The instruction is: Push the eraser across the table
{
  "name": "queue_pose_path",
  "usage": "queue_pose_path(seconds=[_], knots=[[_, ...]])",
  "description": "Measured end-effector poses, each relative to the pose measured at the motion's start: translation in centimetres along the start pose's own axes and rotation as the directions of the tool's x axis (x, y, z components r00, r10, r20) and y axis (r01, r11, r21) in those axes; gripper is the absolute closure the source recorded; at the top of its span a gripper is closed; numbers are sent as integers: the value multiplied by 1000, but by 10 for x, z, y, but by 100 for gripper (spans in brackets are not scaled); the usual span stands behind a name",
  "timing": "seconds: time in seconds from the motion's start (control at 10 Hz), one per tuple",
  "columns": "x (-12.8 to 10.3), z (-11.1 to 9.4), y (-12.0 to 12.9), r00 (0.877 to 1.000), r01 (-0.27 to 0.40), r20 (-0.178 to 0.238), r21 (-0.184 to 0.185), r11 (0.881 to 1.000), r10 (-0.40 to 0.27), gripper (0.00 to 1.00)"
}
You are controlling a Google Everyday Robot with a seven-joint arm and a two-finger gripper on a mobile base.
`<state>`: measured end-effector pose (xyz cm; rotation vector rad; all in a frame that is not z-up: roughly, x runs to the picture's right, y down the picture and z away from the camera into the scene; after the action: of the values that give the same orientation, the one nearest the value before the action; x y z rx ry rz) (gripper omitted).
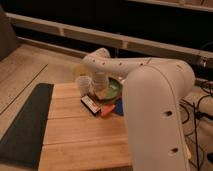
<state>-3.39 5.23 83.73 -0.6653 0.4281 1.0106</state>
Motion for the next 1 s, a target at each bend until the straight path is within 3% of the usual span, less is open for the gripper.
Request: queue_pose_path(seconds=[0.4,0.6,1.0], knots=[[1,1,-1,1000,2,-4,0,1000,-2,100],[-8,10,1,999,45,-26,31,999,-44,100],[-23,38,22,986,144,-94,40,989,-140,100]])
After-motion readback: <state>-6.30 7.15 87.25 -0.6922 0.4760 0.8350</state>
